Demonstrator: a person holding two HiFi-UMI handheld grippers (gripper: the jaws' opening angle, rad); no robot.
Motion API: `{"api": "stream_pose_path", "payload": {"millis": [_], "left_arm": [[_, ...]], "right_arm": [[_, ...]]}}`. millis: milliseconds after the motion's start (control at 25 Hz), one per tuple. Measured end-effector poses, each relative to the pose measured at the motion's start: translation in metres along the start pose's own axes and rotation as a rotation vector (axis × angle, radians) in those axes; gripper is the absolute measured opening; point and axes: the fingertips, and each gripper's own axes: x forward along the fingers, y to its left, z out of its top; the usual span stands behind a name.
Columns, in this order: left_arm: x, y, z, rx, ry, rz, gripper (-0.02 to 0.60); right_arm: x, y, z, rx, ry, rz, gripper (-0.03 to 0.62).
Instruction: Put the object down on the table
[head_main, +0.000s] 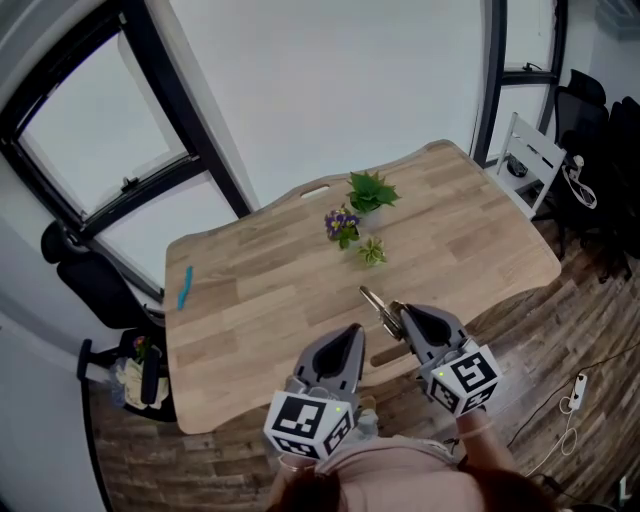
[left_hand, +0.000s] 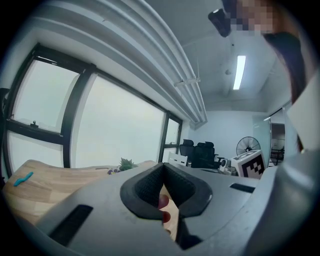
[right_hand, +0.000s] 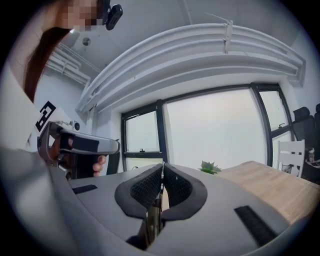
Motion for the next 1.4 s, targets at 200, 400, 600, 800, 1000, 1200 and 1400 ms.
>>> {"api": "stream_pose_path", "payload": {"millis": [200,400,600,800,1000,1200,1400], "left_arm": [[0.01,0.009,0.001,0.002,0.003,-0.02,0.002],[0.017,0.016,0.003,-0.008,0.007,-0.034,0.002],[0.022,0.026,0.001,0.0,0.014,-0.045,0.002],[0.026,0.032,0.001,0.0,0.019,-0.05,0.002],[0.029,0.035,-0.002,-0.001,0.025,-0.059,0.002],[0.03,0.039,-0.004,-0.001,0.038,-0.062,0.002],[0.032,0.045,-0.01,-0.006,0.055,-0.057,0.002]], "right_arm": [[0.015,-0.002,-0.013,-0.022,0.042,-0.001,0.005],[0.029,-0.004,-0.028,-0.049,0.082,-0.013,0.005],[0.043,-0.006,-0.046,-0.067,0.123,-0.019,0.005],[0.057,-0.002,-0.069,-0.091,0.172,0.007,0.005],[0.067,-0.001,-0.089,-0.112,0.209,0.022,0.005],[0.075,-0.001,-0.111,-0.121,0.244,0.031,0.005],[0.082,-0.004,-0.133,-0.177,0.283,0.024,0.005]]}}
